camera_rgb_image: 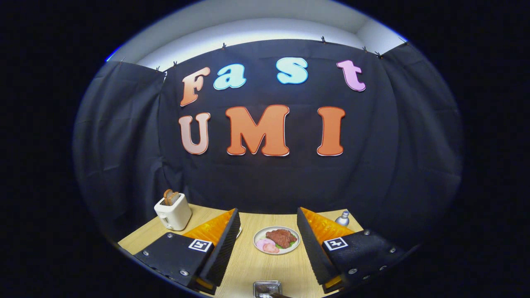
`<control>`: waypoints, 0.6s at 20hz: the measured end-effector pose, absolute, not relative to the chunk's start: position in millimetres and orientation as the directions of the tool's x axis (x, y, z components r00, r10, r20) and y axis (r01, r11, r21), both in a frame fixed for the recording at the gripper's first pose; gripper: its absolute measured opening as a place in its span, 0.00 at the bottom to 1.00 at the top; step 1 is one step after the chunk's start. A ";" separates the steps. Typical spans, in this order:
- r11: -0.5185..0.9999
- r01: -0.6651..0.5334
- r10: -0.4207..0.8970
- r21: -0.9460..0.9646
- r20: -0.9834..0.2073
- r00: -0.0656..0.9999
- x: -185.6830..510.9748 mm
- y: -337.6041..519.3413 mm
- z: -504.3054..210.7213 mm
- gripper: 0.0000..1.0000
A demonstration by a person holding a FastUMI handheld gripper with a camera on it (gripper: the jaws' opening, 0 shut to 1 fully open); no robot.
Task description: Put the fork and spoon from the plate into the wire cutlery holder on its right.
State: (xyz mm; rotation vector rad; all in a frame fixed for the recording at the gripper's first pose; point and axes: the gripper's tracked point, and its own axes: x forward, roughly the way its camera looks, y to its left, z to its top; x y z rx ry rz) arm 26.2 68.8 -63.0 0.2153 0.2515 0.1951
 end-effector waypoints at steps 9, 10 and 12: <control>0.946 -0.121 0.184 0.302 -0.189 0.965 45.6 47.6 -49.2 0.83; 0.950 -0.103 0.164 0.295 -0.190 0.968 48.2 41.0 -50.2 0.83; 0.949 -0.096 0.158 0.300 -0.188 0.969 51.2 37.7 -46.4 0.83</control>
